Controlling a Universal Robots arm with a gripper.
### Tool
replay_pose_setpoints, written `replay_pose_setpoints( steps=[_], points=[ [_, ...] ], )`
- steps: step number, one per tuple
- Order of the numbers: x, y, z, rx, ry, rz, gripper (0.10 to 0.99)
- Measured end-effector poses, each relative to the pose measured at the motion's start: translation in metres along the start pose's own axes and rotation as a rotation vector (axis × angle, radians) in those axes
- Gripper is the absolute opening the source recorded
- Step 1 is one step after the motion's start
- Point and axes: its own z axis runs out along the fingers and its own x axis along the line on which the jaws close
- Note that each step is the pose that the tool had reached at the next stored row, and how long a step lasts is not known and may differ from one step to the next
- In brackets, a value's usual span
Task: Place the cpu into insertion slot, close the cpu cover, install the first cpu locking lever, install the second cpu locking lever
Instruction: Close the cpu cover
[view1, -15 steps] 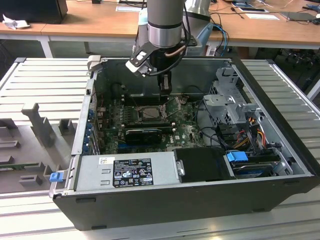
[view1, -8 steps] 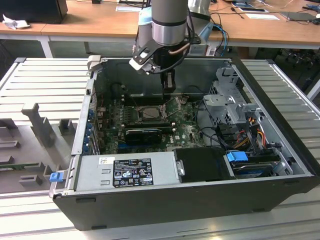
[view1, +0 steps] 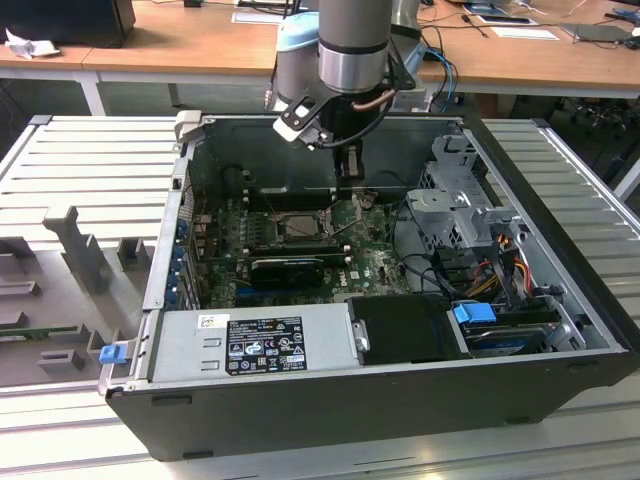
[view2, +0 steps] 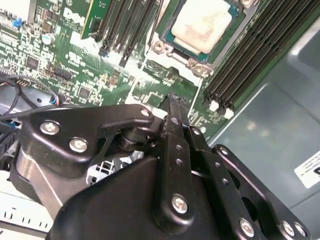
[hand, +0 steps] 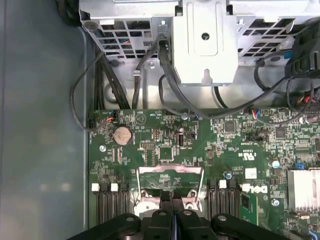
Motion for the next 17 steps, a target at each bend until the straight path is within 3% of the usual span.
replay_pose_setpoints(
  steps=[8, 17],
  points=[
    [0.0004, 0.0137, 0.0021, 0.0, 0.0002, 0.0, 0.106],
    [0.0009, 0.0374, 0.0052, 0.001, 0.0003, 0.0, 0.106]
  ],
)
